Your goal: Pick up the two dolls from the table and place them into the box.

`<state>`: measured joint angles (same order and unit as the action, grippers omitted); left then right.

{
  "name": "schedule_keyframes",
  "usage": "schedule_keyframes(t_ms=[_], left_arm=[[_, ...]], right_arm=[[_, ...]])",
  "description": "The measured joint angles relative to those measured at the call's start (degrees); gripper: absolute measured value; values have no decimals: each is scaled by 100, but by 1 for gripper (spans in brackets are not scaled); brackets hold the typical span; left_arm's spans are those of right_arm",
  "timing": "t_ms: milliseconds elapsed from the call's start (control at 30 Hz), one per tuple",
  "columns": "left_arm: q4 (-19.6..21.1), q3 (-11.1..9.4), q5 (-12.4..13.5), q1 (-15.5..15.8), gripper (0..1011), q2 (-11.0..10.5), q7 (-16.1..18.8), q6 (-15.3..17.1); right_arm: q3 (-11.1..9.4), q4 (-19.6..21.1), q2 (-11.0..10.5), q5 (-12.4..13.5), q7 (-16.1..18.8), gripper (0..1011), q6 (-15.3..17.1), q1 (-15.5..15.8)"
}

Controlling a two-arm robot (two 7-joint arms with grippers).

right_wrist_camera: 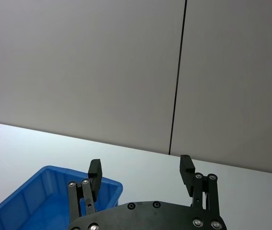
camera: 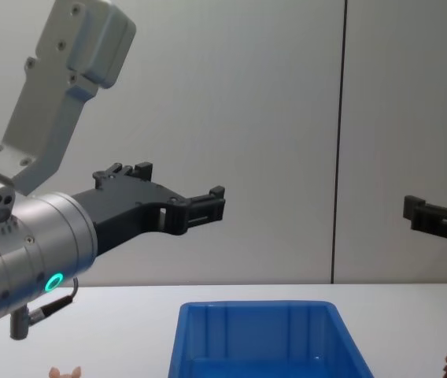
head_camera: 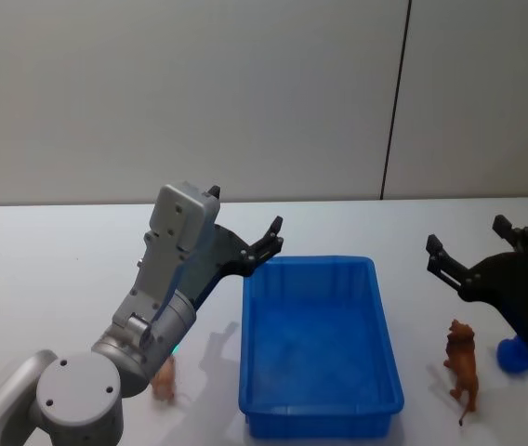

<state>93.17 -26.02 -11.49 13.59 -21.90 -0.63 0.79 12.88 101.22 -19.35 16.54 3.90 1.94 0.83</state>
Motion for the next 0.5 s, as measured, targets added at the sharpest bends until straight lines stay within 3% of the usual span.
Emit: schedule_keyframes(t_ms=[500], left_arm=[[0,0,0,0,1001,0,0,0]], right_arm=[[-164,62,-178,264,102,1001,39,80]])
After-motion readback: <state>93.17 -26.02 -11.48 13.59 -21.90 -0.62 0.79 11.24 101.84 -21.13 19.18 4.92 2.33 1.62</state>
